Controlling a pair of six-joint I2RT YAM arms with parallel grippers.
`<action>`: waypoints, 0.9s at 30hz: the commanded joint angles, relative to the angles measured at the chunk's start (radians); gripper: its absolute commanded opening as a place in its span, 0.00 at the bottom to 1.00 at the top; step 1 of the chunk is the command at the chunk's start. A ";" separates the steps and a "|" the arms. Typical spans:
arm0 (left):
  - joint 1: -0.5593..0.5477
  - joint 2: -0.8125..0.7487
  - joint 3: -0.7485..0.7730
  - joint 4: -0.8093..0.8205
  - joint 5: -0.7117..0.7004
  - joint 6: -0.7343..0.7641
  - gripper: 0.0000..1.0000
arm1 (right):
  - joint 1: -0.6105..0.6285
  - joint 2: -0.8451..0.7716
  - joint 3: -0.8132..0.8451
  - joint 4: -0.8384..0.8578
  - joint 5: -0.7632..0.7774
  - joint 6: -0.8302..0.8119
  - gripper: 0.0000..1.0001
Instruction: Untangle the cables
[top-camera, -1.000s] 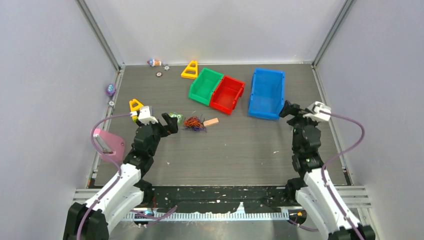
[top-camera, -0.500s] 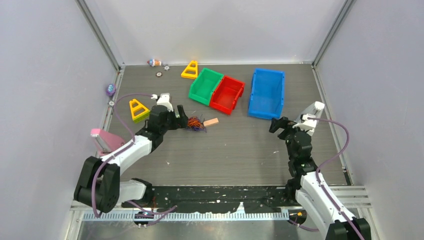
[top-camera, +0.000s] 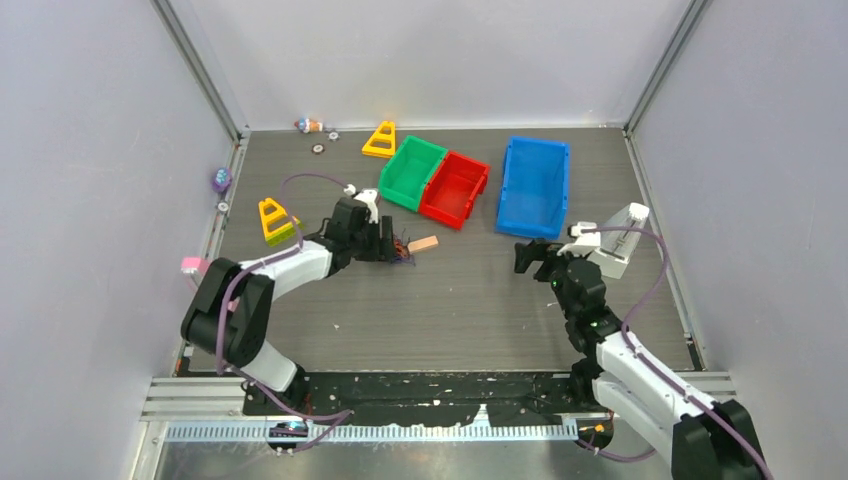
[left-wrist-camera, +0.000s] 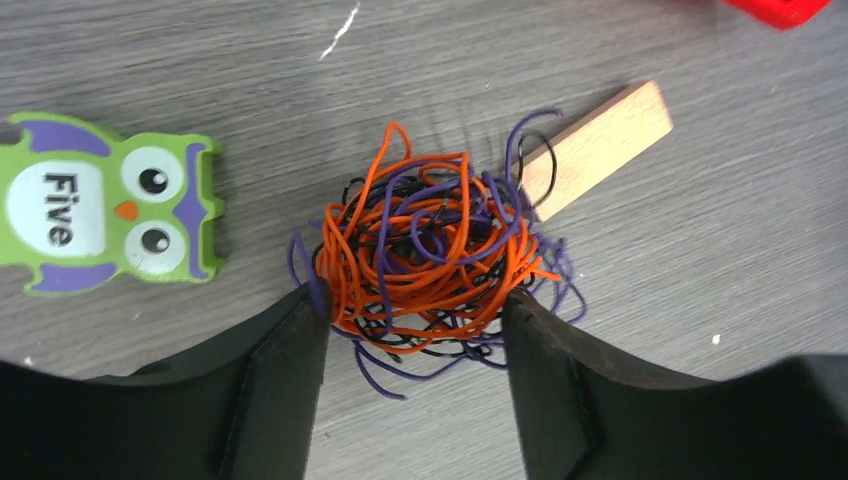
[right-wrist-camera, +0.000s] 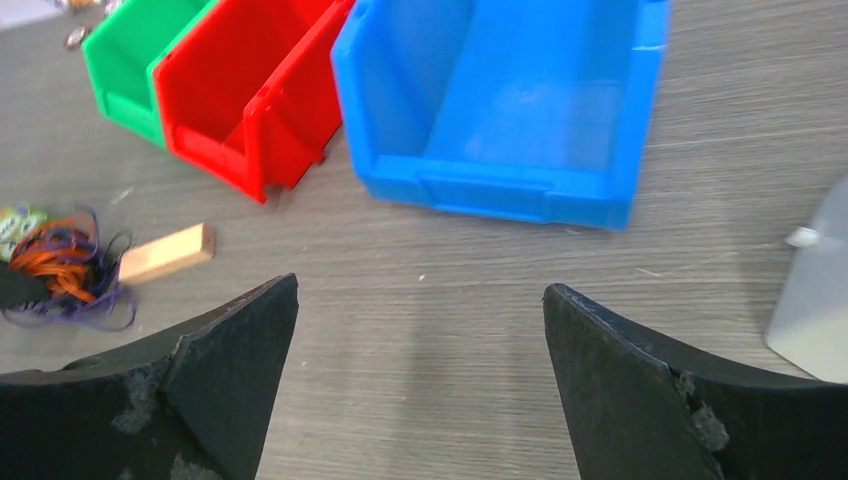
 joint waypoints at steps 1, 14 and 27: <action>-0.001 0.077 0.087 -0.080 0.102 -0.003 0.44 | 0.083 0.072 0.082 0.074 0.019 -0.089 0.99; -0.002 -0.136 -0.104 0.261 0.375 0.016 0.00 | 0.258 0.309 0.152 0.257 -0.314 -0.180 0.96; -0.093 -0.103 -0.091 0.352 0.499 0.031 0.00 | 0.276 0.378 0.129 0.467 -0.635 -0.106 0.94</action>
